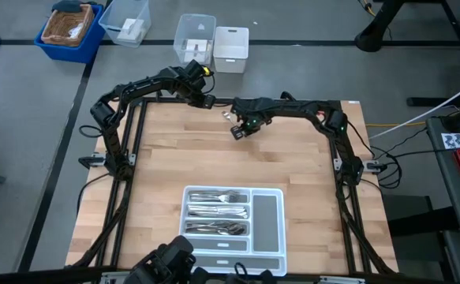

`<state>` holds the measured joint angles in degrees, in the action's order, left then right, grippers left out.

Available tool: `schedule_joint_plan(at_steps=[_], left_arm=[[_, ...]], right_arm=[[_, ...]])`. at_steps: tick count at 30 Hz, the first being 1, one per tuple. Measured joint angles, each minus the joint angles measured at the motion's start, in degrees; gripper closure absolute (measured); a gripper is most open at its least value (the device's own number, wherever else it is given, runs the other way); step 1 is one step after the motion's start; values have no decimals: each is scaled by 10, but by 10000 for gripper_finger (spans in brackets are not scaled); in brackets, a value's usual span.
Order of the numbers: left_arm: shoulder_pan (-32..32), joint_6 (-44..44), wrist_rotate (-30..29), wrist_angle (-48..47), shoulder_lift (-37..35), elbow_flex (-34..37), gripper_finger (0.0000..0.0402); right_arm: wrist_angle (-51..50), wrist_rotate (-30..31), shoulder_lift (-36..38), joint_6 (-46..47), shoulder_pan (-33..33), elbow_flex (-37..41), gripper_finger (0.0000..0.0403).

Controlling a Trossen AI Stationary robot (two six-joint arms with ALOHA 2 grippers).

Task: Sort silverware
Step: Put the silver fork into the top section of the white silverware tray

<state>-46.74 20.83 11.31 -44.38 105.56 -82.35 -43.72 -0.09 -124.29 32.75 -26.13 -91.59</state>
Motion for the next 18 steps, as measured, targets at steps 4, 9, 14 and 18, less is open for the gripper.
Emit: schedule_joint_plan(at_steps=[4, 9, 14, 18], left_arm=[[0, 0, 0, 0, 0, 0, 400], [0, 0, 0, 0, 0, 0, 400], [0, 1, 0, 0, 0, 0, 400], [0, 5, 0, -5, 0, 0, 400]], right_arm=[[7, 1, 0, 2, 11, 0, 400], [23, -10, -1, 4, 32, 0, 398], [65, -60, -2, 5, 61, 1, 398], [118, -86, -2, 5, 83, 1, 398]])
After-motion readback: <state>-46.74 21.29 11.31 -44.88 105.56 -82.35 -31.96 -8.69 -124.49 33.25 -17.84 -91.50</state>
